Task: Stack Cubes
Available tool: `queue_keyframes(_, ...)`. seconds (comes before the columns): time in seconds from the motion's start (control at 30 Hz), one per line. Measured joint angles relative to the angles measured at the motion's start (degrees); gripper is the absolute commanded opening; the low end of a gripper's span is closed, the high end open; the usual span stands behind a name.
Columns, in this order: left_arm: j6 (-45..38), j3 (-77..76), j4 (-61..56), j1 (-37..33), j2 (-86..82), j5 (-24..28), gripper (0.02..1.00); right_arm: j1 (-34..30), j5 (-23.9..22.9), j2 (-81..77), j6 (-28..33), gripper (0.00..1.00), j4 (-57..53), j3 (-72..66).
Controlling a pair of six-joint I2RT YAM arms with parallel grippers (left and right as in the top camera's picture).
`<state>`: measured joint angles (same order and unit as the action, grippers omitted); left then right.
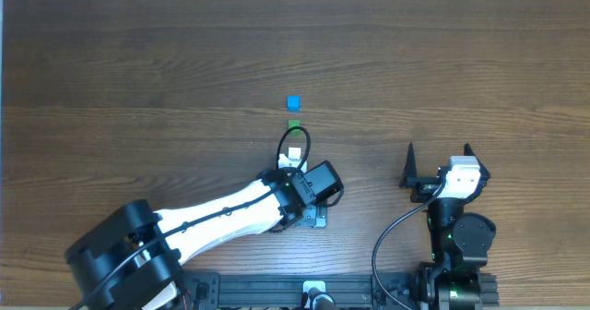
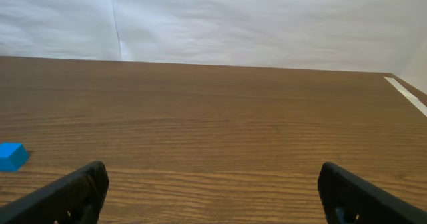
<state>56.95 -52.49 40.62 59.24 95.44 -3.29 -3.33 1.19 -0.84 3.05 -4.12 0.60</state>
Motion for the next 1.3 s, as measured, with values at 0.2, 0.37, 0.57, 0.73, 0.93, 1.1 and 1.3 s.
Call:
queue_keyframes(0.2,-0.4,0.0,-0.2,0.0,0.7,-0.2,0.961,0.0,0.0,0.0,0.0,0.991,0.0,0.0)
queue_keyframes(0.37,-0.4,0.0,-0.8,0.0,1.0,-0.2,0.917,0.0,0.0,0.0,0.0,0.993,0.0,0.0)
queue_keyframes(0.57,-0.4,0.0,-0.8,0.0,2.5,-0.2,0.774,0.0,0.0,0.0,0.0,0.993,0.0,0.0)
queue_keyframes(0.73,-0.6,0.0,-1.0,0.0,2.8,-0.7,0.669,0.0,0.0,0.0,0.0,0.991,0.0,0.0)
queue_keyframes(0.93,-0.4,0.0,-1.5,0.0,2.8,-1.0,0.575,0.0,0.0,0.0,0.0,0.991,0.0,0.0)
queue_keyframes(1.1,-0.3,0.0,-1.8,0.0,2.8,-1.2,0.514,0.0,0.0,0.0,0.0,0.991,0.0,0.0)
queue_keyframes(1.3,-0.2,0.0,-1.9,0.0,2.9,-1.2,0.402,0.0,0.0,0.0,0.0,0.993,0.0,0.0)
